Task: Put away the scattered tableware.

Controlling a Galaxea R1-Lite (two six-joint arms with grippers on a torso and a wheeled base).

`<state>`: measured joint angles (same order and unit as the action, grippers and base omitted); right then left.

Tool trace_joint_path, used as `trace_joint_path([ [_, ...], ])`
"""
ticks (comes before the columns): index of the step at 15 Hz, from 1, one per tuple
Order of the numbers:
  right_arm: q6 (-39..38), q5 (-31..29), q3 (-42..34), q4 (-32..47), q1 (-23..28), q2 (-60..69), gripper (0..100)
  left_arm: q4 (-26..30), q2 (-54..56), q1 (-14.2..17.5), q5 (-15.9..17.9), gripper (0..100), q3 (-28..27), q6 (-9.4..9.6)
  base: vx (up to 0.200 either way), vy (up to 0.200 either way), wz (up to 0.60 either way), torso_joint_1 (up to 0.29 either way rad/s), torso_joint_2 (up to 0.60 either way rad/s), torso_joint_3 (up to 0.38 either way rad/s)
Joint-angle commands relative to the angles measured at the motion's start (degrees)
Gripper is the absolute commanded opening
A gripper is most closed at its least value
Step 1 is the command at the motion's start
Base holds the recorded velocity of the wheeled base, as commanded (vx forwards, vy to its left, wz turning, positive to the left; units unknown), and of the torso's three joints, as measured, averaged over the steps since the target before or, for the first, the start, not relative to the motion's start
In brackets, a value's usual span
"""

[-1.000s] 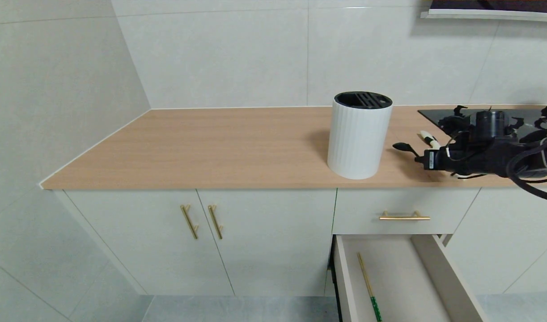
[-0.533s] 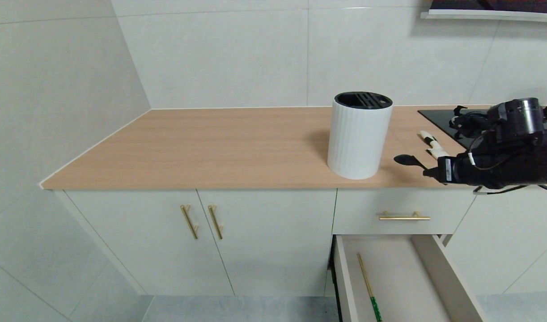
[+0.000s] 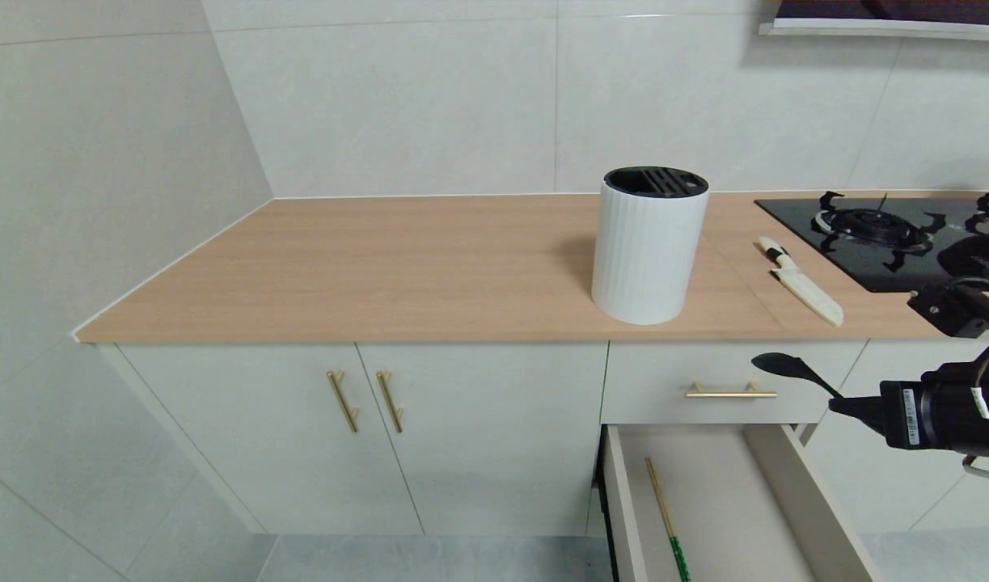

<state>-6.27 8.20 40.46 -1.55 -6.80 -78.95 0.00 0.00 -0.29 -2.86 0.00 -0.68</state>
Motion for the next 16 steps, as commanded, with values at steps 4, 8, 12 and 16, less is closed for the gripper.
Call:
trace_joint_path([
  [4, 0.2, -0.5, -2.5, -1.4, -0.3, -1.5, 0, 0.0, 0.0, -0.1, 0.0, 100, 0.0, -0.02, 0.000, 0.000, 0.00, 0.000, 0.00, 0.000],
  [8, 0.3, -0.6, -3.5, -5.3, -0.1, -4.9, 0, 0.0, 0.0, 0.0, 0.0, 100, 0.0, -0.02, 0.000, 0.000, 0.00, 0.000, 0.00, 0.000],
  [12, 0.2, -1.8, -3.5, -5.4, -0.1, -6.9, 0, 0.0, 0.0, 0.0, 0.0, 100, 0.0, -0.02, 0.000, 0.000, 0.00, 0.000, 0.00, 0.000],
  [16, 0.2, -1.9, -3.5, -6.5, 0.0, -9.3, 0, 0.0, 0.0, 0.0, 0.0, 100, 0.0, -0.02, 0.000, 0.000, 0.00, -0.165, 0.38, 0.214],
])
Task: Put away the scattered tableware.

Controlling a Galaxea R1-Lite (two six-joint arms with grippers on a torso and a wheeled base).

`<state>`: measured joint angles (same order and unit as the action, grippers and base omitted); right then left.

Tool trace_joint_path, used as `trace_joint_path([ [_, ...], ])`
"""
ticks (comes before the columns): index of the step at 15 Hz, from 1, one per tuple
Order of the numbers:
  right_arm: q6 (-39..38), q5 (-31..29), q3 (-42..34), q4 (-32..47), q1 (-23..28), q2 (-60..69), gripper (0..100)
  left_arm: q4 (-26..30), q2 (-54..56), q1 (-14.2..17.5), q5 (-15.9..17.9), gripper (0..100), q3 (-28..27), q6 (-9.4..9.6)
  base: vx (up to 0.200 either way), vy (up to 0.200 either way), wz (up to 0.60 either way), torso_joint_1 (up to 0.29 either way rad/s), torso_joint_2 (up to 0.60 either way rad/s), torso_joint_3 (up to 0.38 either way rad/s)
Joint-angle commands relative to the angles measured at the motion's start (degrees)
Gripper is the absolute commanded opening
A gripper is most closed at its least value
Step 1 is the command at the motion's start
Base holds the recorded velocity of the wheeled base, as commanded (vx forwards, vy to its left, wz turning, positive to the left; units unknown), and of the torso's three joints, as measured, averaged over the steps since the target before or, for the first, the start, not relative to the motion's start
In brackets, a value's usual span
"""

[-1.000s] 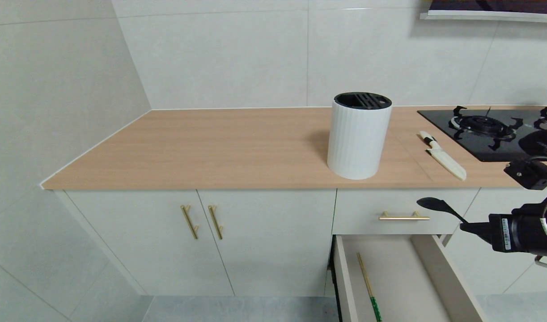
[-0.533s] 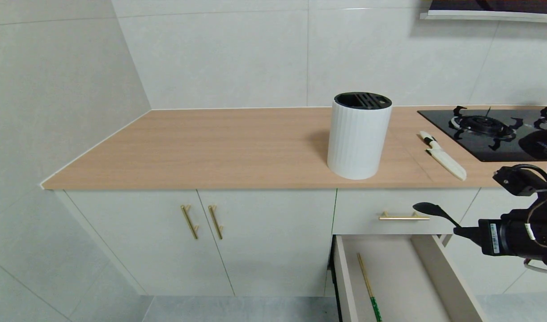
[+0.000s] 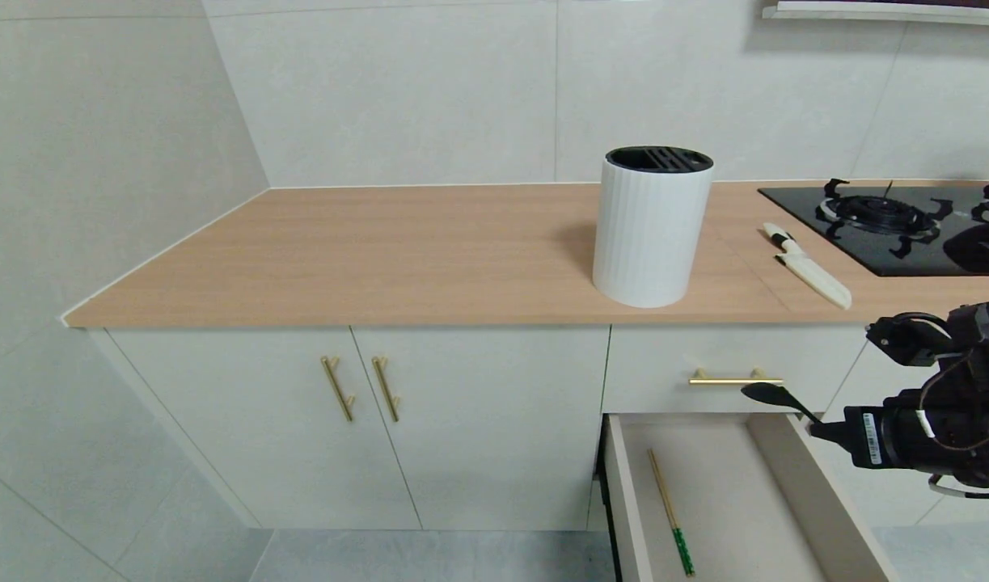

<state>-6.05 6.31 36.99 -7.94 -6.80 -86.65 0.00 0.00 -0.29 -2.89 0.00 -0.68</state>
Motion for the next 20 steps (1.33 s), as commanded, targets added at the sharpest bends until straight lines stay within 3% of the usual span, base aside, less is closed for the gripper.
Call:
trace_joint_path([
  [1, 0.0, -0.1, -0.2, -0.8, 0.0, -1.9, 0, 0.0, 0.0, 0.0, 0.0, 100, 0.0, -0.02, 0.000, 0.000, 0.00, -0.207, 0.48, 0.261],
  [13, 0.0, -1.8, -0.9, -2.4, 0.0, -6.2, 0, 0.0, 0.0, 0.0, 0.0, 100, 0.0, -0.02, 0.000, 0.000, 0.00, -0.177, 0.47, 0.289],
  [20, 0.0, -1.8, -1.0, -4.1, 0.0, -7.4, 0, 0.0, 0.0, 0.0, 0.0, 100, 0.0, -0.02, 0.000, 0.000, 0.00, -0.082, 0.30, 0.217],
])
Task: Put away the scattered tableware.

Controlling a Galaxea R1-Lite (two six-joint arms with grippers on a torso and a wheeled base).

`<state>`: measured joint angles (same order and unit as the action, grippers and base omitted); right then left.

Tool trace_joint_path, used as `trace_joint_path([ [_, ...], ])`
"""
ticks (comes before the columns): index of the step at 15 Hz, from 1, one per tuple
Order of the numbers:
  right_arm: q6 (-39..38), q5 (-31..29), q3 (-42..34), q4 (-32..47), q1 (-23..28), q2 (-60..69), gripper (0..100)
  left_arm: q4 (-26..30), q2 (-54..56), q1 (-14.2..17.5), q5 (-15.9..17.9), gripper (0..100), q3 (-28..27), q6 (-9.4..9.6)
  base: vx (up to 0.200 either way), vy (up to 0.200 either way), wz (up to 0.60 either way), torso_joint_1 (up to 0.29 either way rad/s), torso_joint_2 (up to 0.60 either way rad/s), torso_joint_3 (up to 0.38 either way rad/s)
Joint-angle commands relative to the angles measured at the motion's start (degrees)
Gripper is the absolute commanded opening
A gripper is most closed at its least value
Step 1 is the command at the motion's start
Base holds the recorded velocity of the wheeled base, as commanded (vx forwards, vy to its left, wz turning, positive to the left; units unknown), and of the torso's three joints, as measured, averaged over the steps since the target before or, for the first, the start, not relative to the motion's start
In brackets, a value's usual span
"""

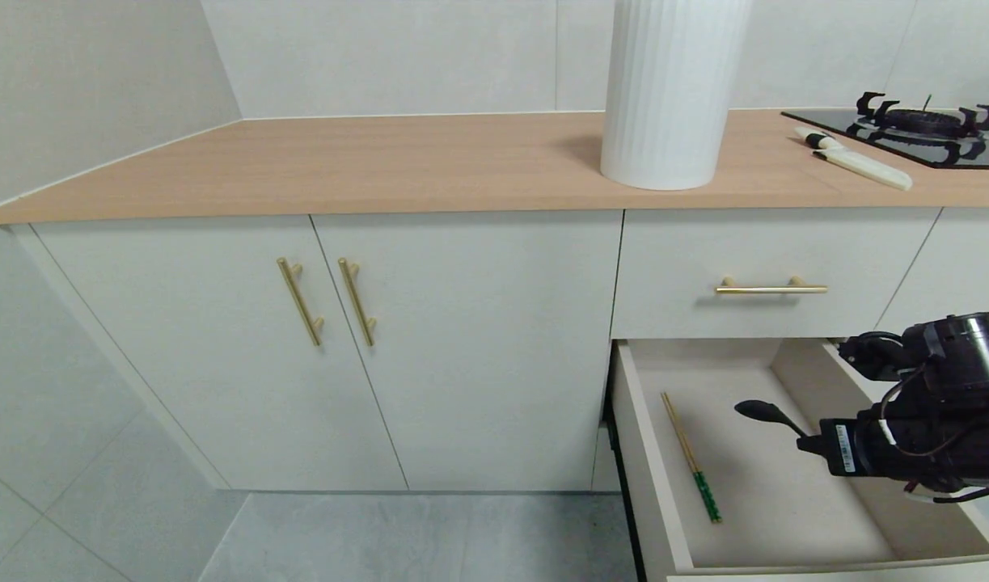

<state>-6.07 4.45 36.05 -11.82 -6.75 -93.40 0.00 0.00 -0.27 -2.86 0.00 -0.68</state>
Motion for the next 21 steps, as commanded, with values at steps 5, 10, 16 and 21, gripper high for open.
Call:
trace_joint_path([
  [5, 0.0, -2.6, -1.9, -10.1, -1.1, -5.8, 0, 0.0, 0.0, -0.1, 0.0, 100, 0.0, -0.02, 0.000, 0.000, 0.00, 0.000, 0.00, 0.000],
  [10, -1.7, -18.4, -4.1, -34.1, -4.6, -23.8, 0, 0.0, 0.0, -0.1, 0.0, 100, 0.0, -0.02, 0.000, 0.000, 0.00, 0.000, 0.00, 0.000],
  [16, -0.7, -26.0, -4.1, -52.9, -4.7, -40.5, 0, 0.0, 0.0, 0.0, 0.0, 100, 0.0, -0.02, 0.000, 0.000, 0.00, 0.000, 0.00, 0.000],
  [21, 0.0, -26.0, -3.4, -53.6, -4.7, -43.1, 0, 0.0, 0.0, 0.0, 0.0, 100, 0.0, -0.02, 0.000, 0.000, 0.00, 0.000, 0.00, 0.000],
])
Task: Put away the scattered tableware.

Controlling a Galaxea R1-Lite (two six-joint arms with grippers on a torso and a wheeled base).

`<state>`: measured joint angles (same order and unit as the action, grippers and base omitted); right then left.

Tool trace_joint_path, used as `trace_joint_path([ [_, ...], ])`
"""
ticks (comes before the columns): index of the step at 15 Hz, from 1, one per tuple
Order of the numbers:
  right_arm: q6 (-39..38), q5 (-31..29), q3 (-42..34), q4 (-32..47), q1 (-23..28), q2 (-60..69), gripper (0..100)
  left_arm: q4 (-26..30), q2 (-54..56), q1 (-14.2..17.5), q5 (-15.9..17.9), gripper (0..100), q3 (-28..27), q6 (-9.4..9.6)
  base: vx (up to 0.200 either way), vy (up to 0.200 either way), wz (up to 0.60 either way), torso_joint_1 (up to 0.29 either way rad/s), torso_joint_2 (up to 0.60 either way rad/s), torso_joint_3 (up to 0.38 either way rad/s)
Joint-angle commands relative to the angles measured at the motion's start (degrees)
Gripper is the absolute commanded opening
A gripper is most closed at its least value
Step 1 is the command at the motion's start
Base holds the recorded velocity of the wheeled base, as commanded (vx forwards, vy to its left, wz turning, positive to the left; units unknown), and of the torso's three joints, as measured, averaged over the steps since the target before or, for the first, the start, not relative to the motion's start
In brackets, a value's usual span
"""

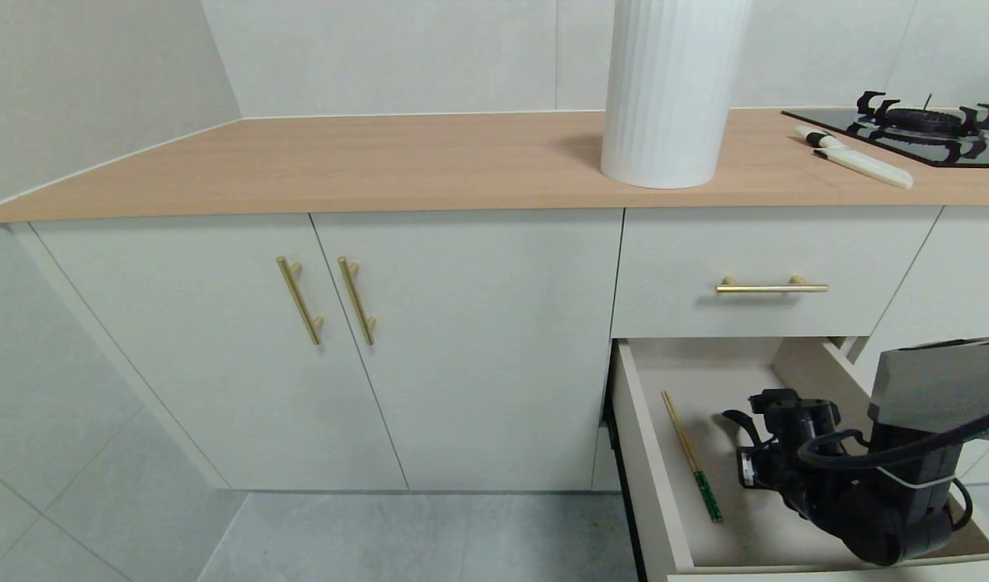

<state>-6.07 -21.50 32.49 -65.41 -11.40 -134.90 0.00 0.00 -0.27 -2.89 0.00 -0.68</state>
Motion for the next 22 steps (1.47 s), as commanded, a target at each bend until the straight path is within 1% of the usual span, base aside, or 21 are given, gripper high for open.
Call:
trace_joint_path([
  [1, 0.0, -0.1, 0.4, 0.0, 0.1, -2.3, 0, 0.0, 0.0, 0.0, 0.0, 100, 0.0, -0.02, 0.000, 0.000, 0.00, 0.000, 0.00, 0.000],
  [10, 0.1, -0.1, 0.9, 0.0, 0.0, -2.9, 0, 0.0, 0.0, -0.1, 0.0, 100, 0.0, -0.02, 0.000, 0.000, 0.00, 0.000, 0.00, 0.000],
  [11, 0.1, -0.1, 0.9, 0.0, 0.0, -2.9, 100, -0.1, 0.0, -0.1, 0.0, 100, 0.0, -0.02, 0.000, 0.000, 0.00, 0.000, 0.00, 0.000],
  [18, 0.2, 0.0, -0.1, 0.1, 0.2, -0.3, 100, 0.0, 0.0, 0.0, 0.0, 100, 0.0, -0.02, 0.000, 0.000, 0.00, 0.000, 0.00, 0.000],
  [20, 0.3, 0.1, -1.9, 1.1, 0.2, 4.6, 100, 0.0, 0.0, 0.0, 0.0, 100, 0.0, -0.02, 0.000, 0.000, 0.00, 0.000, 0.00, 0.000],
  [22, 0.7, 0.1, -3.0, 5.6, 0.0, 11.9, 100, 0.0, 0.0, -0.1, 0.0, 100, 0.0, -0.02, 0.000, 0.000, 0.00, 0.000, 0.00, 0.000],
])
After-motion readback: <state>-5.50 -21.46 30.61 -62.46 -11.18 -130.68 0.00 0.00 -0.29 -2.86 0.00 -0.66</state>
